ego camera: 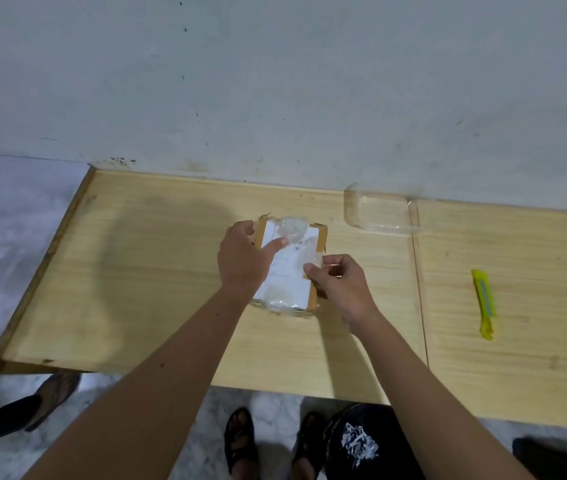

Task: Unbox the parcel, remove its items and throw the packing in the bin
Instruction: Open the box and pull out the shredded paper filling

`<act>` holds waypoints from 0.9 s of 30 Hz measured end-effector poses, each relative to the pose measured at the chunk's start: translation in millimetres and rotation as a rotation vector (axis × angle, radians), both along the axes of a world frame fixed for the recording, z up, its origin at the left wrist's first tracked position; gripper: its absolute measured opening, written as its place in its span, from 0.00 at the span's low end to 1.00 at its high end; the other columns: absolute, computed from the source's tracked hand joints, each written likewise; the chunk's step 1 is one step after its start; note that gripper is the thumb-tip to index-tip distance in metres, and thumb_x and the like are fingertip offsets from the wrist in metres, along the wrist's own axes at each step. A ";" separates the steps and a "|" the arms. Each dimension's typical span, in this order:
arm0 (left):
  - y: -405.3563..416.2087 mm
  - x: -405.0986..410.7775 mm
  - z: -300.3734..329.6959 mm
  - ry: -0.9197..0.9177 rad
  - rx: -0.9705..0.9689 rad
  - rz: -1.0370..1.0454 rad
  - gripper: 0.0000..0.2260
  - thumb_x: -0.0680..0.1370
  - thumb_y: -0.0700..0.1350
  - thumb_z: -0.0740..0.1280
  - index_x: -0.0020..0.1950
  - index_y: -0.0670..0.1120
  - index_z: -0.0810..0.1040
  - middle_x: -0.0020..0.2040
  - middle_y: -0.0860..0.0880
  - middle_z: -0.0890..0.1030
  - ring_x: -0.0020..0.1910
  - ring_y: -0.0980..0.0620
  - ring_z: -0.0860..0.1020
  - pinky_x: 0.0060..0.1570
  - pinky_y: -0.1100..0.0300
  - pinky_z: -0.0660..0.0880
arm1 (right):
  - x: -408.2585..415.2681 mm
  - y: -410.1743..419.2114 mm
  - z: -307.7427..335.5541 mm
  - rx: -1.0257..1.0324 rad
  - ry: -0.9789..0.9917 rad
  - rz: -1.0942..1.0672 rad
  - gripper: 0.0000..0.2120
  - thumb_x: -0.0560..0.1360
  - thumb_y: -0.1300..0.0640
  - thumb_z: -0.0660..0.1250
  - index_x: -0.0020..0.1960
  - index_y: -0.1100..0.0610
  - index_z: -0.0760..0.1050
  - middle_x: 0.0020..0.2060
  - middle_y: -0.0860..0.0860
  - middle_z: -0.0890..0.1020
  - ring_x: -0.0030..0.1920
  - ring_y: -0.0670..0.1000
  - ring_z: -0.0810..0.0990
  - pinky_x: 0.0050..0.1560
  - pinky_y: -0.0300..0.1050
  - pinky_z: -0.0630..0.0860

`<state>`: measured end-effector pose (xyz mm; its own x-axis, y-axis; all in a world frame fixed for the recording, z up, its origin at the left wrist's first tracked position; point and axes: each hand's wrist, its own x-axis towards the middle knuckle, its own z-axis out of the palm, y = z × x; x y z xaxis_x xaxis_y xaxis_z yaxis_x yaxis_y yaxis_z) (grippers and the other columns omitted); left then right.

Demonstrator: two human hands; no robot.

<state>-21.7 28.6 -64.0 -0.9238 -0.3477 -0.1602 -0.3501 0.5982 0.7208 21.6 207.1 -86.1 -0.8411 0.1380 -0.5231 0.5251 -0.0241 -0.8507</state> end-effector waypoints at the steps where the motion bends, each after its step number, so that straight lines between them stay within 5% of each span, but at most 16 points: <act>1: -4.5 0.8 -0.8 -0.019 0.010 0.013 0.33 0.70 0.61 0.79 0.68 0.46 0.78 0.62 0.51 0.83 0.60 0.49 0.82 0.61 0.56 0.75 | 3.6 -10.5 -2.2 -0.034 -0.028 -0.023 0.20 0.70 0.54 0.81 0.54 0.55 0.74 0.43 0.53 0.82 0.44 0.55 0.86 0.49 0.54 0.85; 4: -24.7 2.9 -1.3 -0.035 0.022 -0.024 0.23 0.72 0.59 0.78 0.62 0.49 0.82 0.53 0.55 0.84 0.54 0.51 0.83 0.54 0.59 0.75 | 12.7 -45.5 -7.9 -0.105 -0.091 -0.084 0.28 0.62 0.47 0.82 0.54 0.53 0.72 0.51 0.58 0.85 0.51 0.62 0.87 0.55 0.64 0.83; 8: -64.5 2.2 -0.8 -0.037 -0.026 -0.169 0.24 0.74 0.57 0.77 0.68 0.51 0.81 0.59 0.55 0.84 0.56 0.53 0.82 0.58 0.58 0.76 | 19.2 -82.8 -5.7 -0.149 -0.093 -0.071 0.34 0.59 0.42 0.83 0.56 0.53 0.71 0.55 0.60 0.84 0.54 0.63 0.86 0.57 0.63 0.82; 12: -95.3 8.1 3.1 -0.013 -0.002 -0.220 0.31 0.70 0.61 0.75 0.71 0.51 0.79 0.64 0.54 0.83 0.60 0.53 0.82 0.64 0.48 0.78 | 13.0 -81.4 10.4 -0.086 -0.044 -0.007 0.34 0.68 0.49 0.83 0.65 0.53 0.66 0.55 0.55 0.83 0.54 0.57 0.86 0.57 0.53 0.83; 16: -99.9 33.1 -7.2 0.080 0.046 -0.114 0.32 0.73 0.61 0.77 0.73 0.52 0.75 0.68 0.57 0.79 0.64 0.57 0.77 0.67 0.49 0.76 | -4.5 -58.8 22.6 0.151 0.169 0.173 0.45 0.67 0.48 0.83 0.75 0.49 0.60 0.67 0.49 0.71 0.62 0.46 0.78 0.57 0.41 0.79; 18: -96.7 51.9 -15.6 0.089 0.079 -0.120 0.41 0.70 0.61 0.79 0.78 0.51 0.68 0.71 0.55 0.74 0.69 0.56 0.74 0.68 0.52 0.75 | -18.1 -46.7 24.0 0.312 0.308 0.369 0.48 0.65 0.47 0.84 0.77 0.48 0.61 0.73 0.46 0.64 0.70 0.46 0.71 0.63 0.37 0.75; 23: -92.9 85.9 -28.2 0.049 0.219 -0.158 0.67 0.52 0.74 0.81 0.83 0.55 0.53 0.74 0.60 0.62 0.76 0.55 0.66 0.72 0.49 0.73 | -49.2 -30.8 25.5 0.591 0.459 0.892 0.51 0.59 0.49 0.87 0.76 0.41 0.67 0.81 0.42 0.55 0.80 0.48 0.57 0.76 0.47 0.63; 27: -91.0 94.3 -32.4 0.069 0.210 -0.198 0.71 0.47 0.69 0.85 0.82 0.58 0.49 0.73 0.63 0.56 0.77 0.55 0.64 0.74 0.52 0.71 | -58.6 -29.6 23.0 0.658 0.555 0.949 0.43 0.61 0.49 0.86 0.73 0.41 0.73 0.80 0.42 0.60 0.79 0.49 0.60 0.77 0.52 0.64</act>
<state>72.6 -62.3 -96.4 -0.9816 -0.1252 -0.1442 -0.1874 0.4854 0.8540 -37.0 177.5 -63.1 -0.8339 -0.5354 -0.1342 -0.3225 0.6700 -0.6687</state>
